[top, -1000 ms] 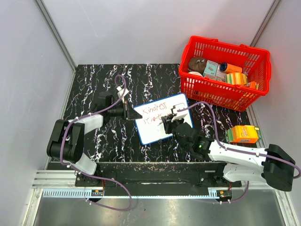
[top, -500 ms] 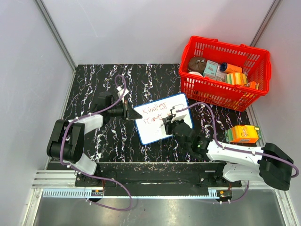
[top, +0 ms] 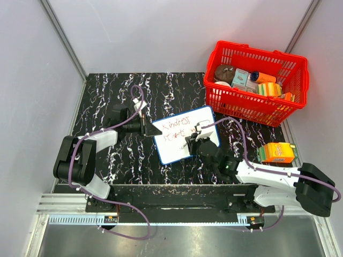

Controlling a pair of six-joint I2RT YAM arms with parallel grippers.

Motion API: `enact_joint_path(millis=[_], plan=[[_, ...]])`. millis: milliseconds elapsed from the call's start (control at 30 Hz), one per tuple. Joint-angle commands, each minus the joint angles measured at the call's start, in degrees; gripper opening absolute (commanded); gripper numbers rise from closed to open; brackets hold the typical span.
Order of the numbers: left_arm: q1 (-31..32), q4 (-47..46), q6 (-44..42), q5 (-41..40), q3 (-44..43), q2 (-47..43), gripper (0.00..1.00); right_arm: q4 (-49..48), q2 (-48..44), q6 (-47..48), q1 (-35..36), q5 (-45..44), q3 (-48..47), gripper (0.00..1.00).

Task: Write a sentence on the whiteboard

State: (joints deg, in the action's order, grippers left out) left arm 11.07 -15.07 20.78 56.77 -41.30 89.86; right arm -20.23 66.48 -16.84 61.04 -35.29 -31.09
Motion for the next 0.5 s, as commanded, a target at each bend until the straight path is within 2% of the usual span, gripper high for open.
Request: enact_joint_path(millis=[0, 467], plan=[[-0.35, 1.1, -10.23, -16.26, -0.27, 2.33, 0.0, 2.21, -1.7, -1.79, -0.48, 0.22, 1.12, 0.0], [-0.35, 1.01, -10.23, -16.17, -0.1, 2.33, 0.0, 2.74, -1.7, -0.21, -0.92, -4.35, -1.16, 0.0]])
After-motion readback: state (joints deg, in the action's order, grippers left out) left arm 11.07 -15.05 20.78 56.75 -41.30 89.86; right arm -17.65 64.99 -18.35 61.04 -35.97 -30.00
